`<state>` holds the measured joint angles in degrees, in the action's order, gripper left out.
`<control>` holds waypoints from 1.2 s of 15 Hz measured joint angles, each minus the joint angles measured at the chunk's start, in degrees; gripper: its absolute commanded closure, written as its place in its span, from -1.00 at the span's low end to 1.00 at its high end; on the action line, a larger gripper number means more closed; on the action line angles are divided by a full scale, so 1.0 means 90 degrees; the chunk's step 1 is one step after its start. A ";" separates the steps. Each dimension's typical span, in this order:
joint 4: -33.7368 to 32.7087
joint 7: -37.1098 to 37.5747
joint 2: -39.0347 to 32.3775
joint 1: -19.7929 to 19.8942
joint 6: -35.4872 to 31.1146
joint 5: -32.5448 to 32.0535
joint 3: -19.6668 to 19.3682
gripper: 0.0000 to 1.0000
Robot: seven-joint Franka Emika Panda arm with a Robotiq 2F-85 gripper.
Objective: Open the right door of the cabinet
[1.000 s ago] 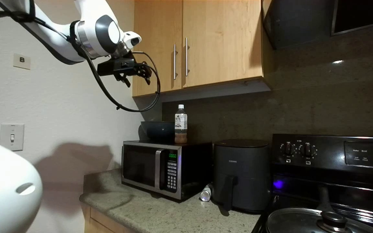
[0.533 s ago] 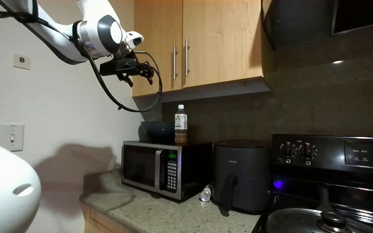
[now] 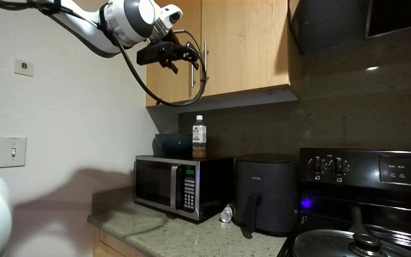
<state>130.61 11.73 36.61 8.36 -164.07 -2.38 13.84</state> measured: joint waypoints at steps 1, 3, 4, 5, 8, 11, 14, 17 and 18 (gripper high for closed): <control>0.0000 0.0000 -0.0013 -0.0042 0.0000 0.0000 0.0002 -1.00; 0.0000 0.0000 -0.0022 -0.0086 0.0001 0.0000 0.0021 -1.00; 0.0000 0.0000 -0.0026 -0.0101 0.0000 0.0000 0.0020 -1.00; -0.0023 0.0000 -0.0062 -0.0093 -0.0077 -0.0026 0.0057 -1.00; -0.0483 0.0107 -0.0512 0.0223 -0.0497 -0.0298 0.0483 -1.00; -0.1531 0.0694 -0.1328 0.1418 -0.0853 -0.0864 0.1514 -1.00; -0.2148 0.1135 -0.1789 0.2116 -0.0898 -0.1280 0.2016 -1.00; -0.2077 0.1135 -0.1724 0.1987 -0.0896 -0.1276 0.1957 -1.00; -0.2072 0.1135 -0.1710 0.1965 -0.0895 -0.1276 0.1957 -1.00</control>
<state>111.96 21.95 21.22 26.05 -172.13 -13.86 31.45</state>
